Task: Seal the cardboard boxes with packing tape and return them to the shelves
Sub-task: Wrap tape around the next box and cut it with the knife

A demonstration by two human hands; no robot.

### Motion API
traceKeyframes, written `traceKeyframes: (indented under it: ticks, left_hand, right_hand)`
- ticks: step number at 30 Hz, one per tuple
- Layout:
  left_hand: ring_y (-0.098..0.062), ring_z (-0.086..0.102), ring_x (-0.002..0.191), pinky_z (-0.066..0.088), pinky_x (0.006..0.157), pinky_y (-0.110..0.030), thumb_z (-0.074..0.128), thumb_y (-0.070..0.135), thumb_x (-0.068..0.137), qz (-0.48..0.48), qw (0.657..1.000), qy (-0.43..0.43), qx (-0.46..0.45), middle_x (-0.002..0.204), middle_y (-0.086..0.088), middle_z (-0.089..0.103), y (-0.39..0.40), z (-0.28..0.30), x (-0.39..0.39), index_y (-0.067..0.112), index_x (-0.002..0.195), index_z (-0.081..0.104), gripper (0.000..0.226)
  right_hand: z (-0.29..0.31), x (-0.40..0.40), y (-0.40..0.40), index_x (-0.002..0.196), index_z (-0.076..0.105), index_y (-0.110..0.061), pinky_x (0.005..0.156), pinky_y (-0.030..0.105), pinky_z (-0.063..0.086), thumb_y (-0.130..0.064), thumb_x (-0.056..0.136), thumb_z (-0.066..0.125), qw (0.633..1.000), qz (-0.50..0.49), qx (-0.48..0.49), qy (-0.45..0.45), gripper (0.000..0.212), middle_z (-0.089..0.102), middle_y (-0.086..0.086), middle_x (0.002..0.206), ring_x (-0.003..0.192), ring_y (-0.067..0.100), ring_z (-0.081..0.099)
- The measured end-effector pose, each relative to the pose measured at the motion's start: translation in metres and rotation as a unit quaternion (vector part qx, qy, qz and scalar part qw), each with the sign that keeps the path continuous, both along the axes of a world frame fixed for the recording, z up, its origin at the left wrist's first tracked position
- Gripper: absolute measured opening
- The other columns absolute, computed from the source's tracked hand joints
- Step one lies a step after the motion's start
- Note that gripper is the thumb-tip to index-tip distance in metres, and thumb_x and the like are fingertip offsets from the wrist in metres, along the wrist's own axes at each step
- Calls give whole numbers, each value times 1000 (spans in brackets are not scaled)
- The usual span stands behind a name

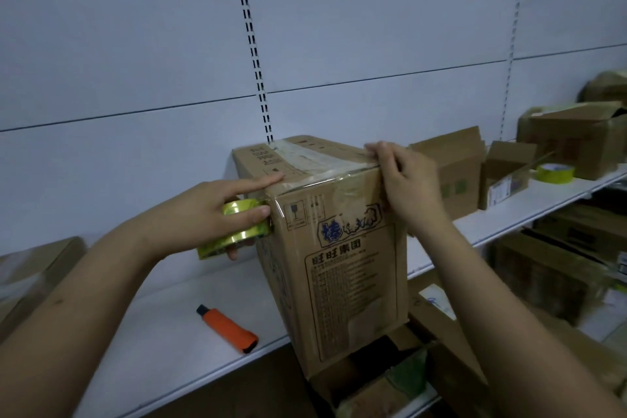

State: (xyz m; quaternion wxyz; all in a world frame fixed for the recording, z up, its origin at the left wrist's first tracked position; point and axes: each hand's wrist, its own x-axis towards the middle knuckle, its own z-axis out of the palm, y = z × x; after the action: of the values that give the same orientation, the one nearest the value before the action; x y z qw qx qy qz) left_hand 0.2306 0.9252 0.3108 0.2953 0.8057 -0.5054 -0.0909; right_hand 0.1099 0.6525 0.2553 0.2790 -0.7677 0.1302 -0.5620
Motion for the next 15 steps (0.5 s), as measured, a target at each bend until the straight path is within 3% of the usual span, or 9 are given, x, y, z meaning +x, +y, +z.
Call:
traceKeyframes:
  ticks: [2,4,8,10,12,15]
  left_hand:
    - [-19,74,81,62,65,-32,59,42,92,-6,1000,15,-9,136,19,55,-1,-3,2,63,139,39,55]
    - [-21,74,84,62,67,-37,59,44,91,-9,1000,23,-14,138,16,55,-1,-7,5,64,138,40,55]
    - [-25,74,84,62,70,-40,60,40,92,-23,998,62,-24,133,12,60,-3,-7,5,58,142,39,57]
    - [-25,74,84,62,69,-36,60,35,95,-27,997,73,-22,127,6,65,-5,-4,4,53,145,38,57]
    - [-25,74,86,62,69,-37,61,32,95,-27,995,89,-30,121,-2,68,-7,-3,3,49,146,39,58]
    - [-28,74,87,62,70,-38,62,31,95,-27,994,102,-41,118,-5,70,-7,-5,0,47,147,40,58]
  right_hand:
    - [-11,16,7,105,75,-14,86,13,44,-27,108,38,1000,-3,-1,-20,39,70,-7,103,94,-1,58]
    - [-12,16,3,107,76,-14,85,6,41,-29,108,38,1000,-6,-13,-24,40,71,-6,104,96,-1,59]
    - [-1,-3,-17,118,73,-24,86,-3,35,-32,107,41,995,88,-14,41,34,68,-18,113,102,-21,55]
    - [-2,-4,-17,120,72,-28,92,4,40,-33,107,40,989,140,11,40,34,67,-18,120,111,-18,54]
    - [-2,-4,-23,121,68,-36,105,18,42,-39,107,36,990,120,-20,72,36,64,-15,130,122,-9,52]
    - [9,-8,-19,137,58,-28,121,38,25,-42,107,26,963,-43,-243,110,46,47,-7,150,144,11,34]
